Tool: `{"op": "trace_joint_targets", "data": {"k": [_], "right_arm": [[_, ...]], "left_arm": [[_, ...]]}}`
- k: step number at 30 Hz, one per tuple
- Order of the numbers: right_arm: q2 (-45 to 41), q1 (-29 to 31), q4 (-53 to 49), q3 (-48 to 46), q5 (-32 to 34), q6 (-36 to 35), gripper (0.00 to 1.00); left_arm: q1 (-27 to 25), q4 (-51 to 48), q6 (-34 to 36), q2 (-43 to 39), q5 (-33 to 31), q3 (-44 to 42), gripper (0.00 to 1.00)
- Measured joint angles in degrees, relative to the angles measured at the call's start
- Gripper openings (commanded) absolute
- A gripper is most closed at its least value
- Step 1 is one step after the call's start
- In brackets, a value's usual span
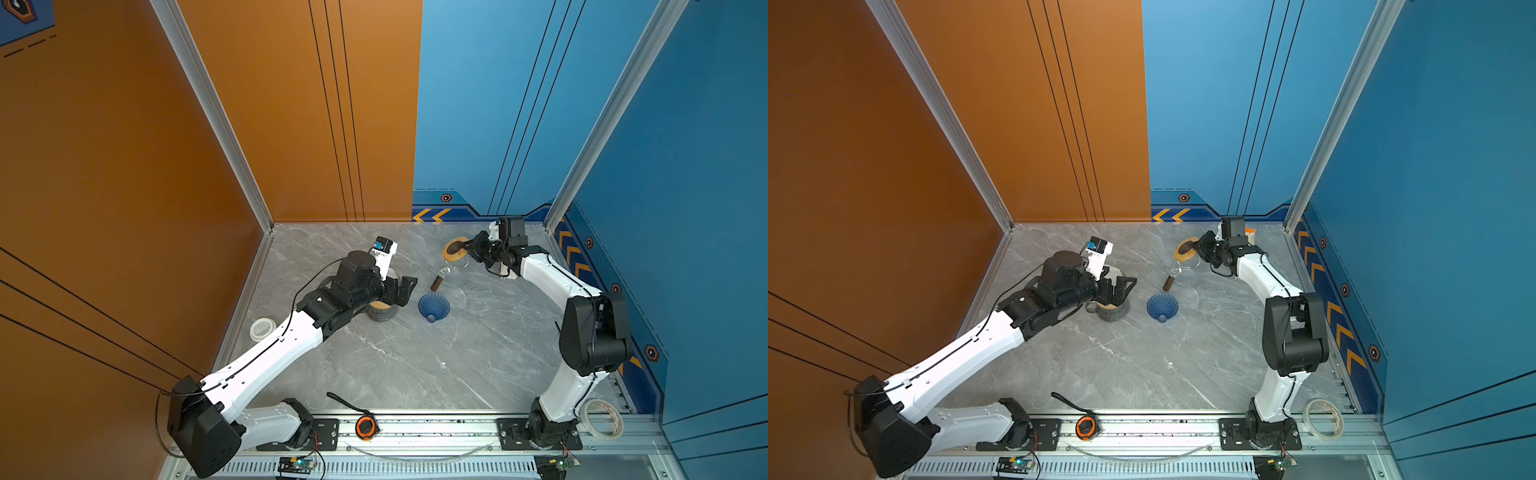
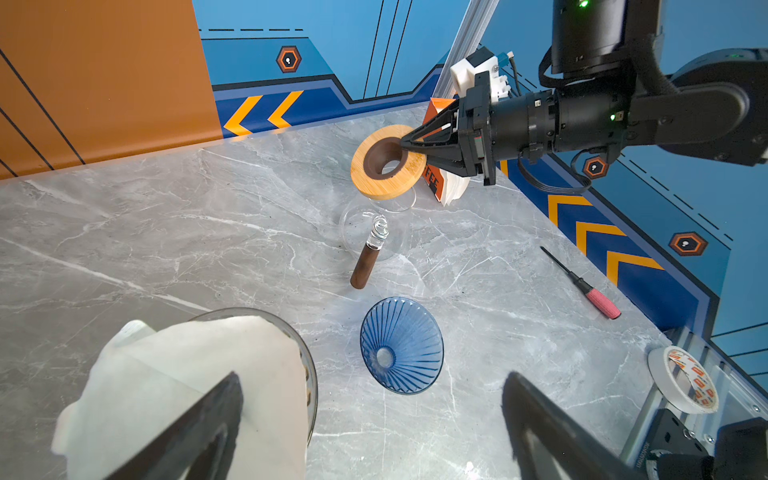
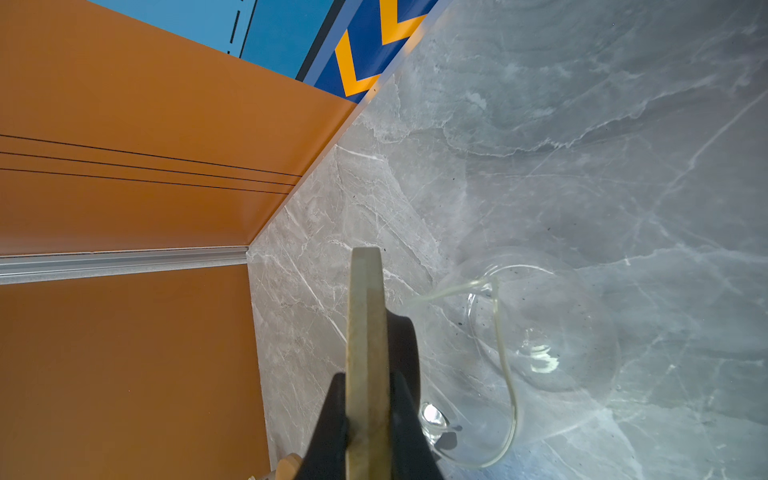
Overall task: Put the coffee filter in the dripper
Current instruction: 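Lower the bamboo ring onto the glass cup with the right gripper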
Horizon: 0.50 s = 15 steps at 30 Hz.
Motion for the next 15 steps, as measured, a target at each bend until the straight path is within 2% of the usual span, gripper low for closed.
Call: {"op": "trace_joint_targets", "data": {"k": [15], "right_arm": [[1.9, 0.0, 1.6, 0.0, -1.1, 0.4, 0.00]], "left_arm": [[0.0, 0.7, -0.4, -0.1, 0.4, -0.2, 0.98]]}}
